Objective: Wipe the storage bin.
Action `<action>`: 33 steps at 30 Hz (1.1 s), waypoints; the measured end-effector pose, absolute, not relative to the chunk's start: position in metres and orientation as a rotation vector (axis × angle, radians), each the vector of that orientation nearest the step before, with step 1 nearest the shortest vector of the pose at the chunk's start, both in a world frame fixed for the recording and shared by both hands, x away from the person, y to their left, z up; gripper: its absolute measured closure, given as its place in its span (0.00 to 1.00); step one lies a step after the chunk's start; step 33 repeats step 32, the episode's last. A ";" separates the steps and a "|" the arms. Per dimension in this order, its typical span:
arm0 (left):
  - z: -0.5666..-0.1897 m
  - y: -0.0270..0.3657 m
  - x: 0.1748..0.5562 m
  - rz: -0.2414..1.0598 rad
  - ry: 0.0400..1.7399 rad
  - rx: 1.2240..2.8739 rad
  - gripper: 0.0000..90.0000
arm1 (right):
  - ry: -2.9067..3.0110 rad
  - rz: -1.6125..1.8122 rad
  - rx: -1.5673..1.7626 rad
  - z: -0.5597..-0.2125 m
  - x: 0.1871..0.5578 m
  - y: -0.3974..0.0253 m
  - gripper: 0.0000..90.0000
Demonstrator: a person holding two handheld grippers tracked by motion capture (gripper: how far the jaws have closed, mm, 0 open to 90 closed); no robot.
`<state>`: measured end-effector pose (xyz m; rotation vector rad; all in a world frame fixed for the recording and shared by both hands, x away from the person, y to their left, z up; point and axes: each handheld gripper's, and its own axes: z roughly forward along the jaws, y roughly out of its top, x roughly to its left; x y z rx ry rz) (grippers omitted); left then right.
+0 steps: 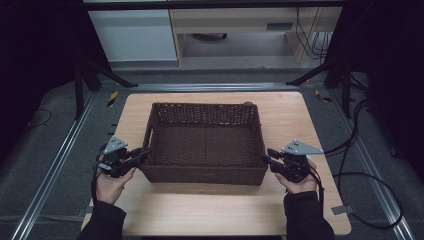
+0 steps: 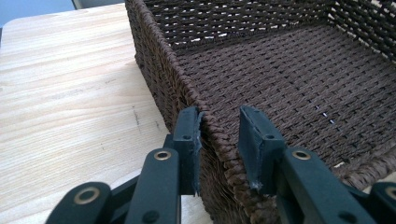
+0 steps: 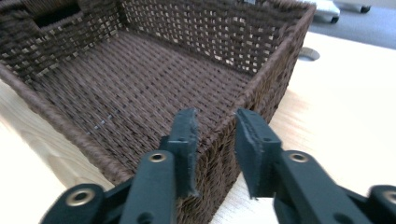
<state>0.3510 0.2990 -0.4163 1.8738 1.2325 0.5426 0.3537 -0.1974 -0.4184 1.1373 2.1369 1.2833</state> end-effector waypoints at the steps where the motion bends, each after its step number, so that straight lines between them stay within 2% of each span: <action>1: -0.416 0.299 0.350 0.543 1.232 1.873 0.76 | 2.141 1.292 1.140 -0.420 0.355 -0.196 0.82; 18: -0.417 0.290 0.347 0.574 1.213 1.874 0.76 | 2.122 1.256 1.162 -0.418 0.361 -0.200 0.84; 20: -0.415 0.292 0.347 0.573 1.194 1.867 0.72 | 2.093 1.251 1.152 -0.416 0.359 -0.200 0.72; 21: -0.412 0.294 0.347 0.590 1.187 1.862 0.67 | 2.069 1.257 1.147 -0.414 0.358 -0.202 0.65; 22: -0.412 0.294 0.347 0.590 1.187 1.862 0.63 | 2.069 1.257 1.147 -0.414 0.358 -0.202 0.65; 23: -0.404 0.302 0.344 0.609 1.176 1.832 0.58 | 2.020 1.299 1.151 -0.407 0.355 -0.208 0.53; 27: -0.395 0.324 0.337 0.637 1.166 1.770 0.45 | 1.912 1.317 1.179 -0.398 0.350 -0.228 0.35; 29: -0.398 0.335 0.333 0.635 1.182 1.759 0.40 | 1.877 1.306 1.203 -0.399 0.348 -0.239 0.31; 33: -0.404 0.346 0.329 0.650 1.214 1.758 0.38 | 1.853 1.278 1.236 -0.404 0.347 -0.250 0.28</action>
